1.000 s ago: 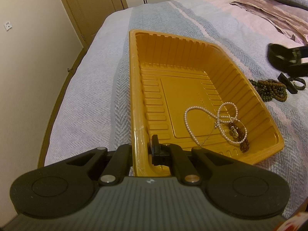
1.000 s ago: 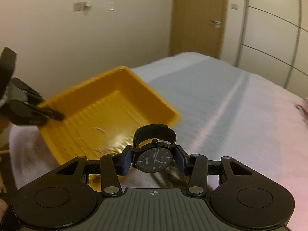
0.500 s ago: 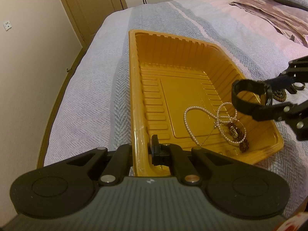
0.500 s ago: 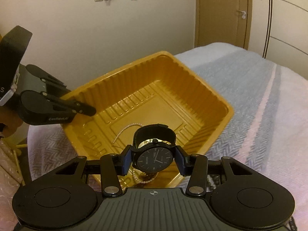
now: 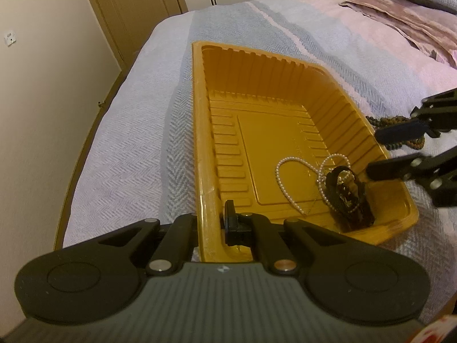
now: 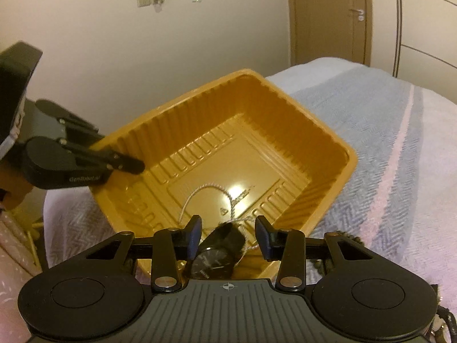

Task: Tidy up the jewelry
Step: 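Carry the black wristwatch into the orange tray and open the right gripper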

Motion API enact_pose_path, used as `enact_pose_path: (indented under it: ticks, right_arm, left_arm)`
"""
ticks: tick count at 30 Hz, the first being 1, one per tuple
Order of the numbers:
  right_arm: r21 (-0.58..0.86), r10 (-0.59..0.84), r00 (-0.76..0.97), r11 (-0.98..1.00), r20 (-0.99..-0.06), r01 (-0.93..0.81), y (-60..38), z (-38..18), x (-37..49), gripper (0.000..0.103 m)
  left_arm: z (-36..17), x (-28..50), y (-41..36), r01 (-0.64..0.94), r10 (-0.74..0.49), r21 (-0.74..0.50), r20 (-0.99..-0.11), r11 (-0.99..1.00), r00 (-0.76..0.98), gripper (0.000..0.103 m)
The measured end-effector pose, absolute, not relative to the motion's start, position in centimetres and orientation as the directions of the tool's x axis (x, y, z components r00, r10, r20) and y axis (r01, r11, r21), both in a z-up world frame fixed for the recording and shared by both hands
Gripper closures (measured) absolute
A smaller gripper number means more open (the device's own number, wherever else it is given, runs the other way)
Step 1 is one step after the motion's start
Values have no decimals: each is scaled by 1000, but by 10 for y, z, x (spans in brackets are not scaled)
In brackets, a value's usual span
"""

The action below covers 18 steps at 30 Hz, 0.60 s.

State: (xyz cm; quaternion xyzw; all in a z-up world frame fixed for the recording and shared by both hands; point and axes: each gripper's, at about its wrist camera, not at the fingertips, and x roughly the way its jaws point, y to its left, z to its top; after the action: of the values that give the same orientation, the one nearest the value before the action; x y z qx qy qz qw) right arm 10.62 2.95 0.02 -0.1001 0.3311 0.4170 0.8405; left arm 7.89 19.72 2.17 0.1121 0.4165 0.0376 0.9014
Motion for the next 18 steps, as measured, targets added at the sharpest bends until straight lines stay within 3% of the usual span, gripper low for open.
enact_pose_path:
  ticks: [6,13,18]
  right_arm:
    - [101,569,562,751,-600,-652,-30,6,99,60]
    - [35,288,666,930,-688,-366,-127,-27,99,59]
    - [-2,186,690,965,-699,-263,-169,-39,103,59]
  left_arm:
    - [21,79,198,25,160,231,-741,973,652,100]
    - [22,78,196,22,162,233,-738,972,655,100]
    - [22,78,195,18,168,237,-739,971,652,100]
